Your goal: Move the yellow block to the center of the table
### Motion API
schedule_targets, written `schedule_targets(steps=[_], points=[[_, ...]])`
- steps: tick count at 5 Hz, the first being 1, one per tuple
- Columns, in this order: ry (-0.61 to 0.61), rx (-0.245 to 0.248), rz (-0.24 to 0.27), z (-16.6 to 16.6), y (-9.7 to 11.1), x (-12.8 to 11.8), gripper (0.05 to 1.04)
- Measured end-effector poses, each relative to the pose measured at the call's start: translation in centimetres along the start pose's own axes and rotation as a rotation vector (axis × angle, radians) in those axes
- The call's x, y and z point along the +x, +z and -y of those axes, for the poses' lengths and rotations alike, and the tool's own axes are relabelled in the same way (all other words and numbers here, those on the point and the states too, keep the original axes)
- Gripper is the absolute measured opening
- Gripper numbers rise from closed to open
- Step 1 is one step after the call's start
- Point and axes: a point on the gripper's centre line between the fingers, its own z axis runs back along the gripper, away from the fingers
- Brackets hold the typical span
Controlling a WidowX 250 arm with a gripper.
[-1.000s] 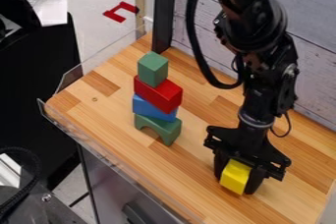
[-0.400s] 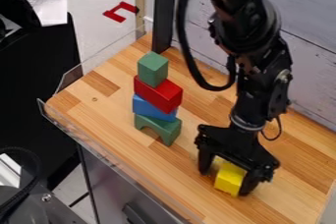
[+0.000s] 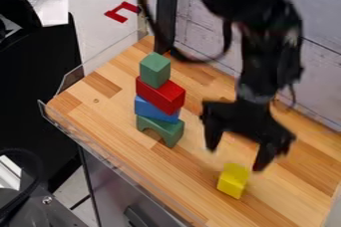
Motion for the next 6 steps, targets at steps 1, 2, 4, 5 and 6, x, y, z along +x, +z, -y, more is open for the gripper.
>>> schedule_targets(steps=[1,2,4,5,6], points=[[0.006,0.002,0.089,0.3,5.0,-0.3,0.999],[0.025,0.029,0.121,-0.7,8.6,-0.9,0.999],[0.031,-0.021,0.045,-2.3,8.2,-0.5,0.999],[-0.027,-0.055,-0.074,-3.0,5.6,0.4,0.999],[-0.02,-0.059,-0.094,-3.5,5.0,0.6,0.999]])
